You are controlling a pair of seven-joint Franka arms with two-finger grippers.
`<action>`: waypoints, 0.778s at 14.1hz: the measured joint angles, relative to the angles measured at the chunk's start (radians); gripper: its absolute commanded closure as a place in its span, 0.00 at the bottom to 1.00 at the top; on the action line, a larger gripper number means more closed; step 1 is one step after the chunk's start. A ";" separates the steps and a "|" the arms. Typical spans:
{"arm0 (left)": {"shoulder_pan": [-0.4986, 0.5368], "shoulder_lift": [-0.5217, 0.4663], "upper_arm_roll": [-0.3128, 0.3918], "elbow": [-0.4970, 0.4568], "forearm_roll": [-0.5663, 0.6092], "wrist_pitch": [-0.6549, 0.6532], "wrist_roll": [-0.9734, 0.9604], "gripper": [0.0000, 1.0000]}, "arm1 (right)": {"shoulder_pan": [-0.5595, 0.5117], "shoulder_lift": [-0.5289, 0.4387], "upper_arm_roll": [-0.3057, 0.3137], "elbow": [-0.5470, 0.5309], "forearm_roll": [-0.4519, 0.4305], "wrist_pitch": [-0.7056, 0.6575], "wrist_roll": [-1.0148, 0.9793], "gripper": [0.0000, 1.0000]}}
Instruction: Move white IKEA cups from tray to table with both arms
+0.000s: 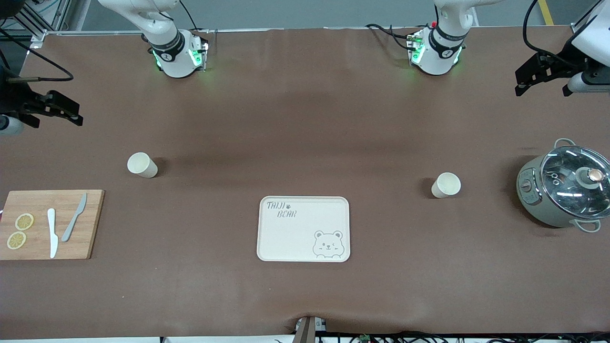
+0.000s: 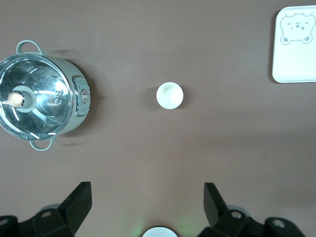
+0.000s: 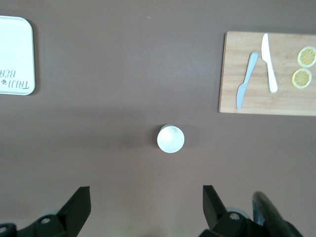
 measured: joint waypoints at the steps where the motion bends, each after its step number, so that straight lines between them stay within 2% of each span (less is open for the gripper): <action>1: 0.000 0.000 0.000 -0.001 0.000 0.000 0.000 0.00 | 0.008 -0.001 0.002 0.021 -0.005 -0.007 0.000 0.00; 4: 0.000 0.000 0.001 -0.004 0.000 0.000 0.000 0.00 | 0.010 -0.003 0.000 0.065 -0.009 -0.039 -0.004 0.00; 11: 0.014 0.001 0.007 0.009 0.000 0.009 0.000 0.00 | -0.004 -0.002 -0.010 0.065 -0.010 -0.054 -0.005 0.00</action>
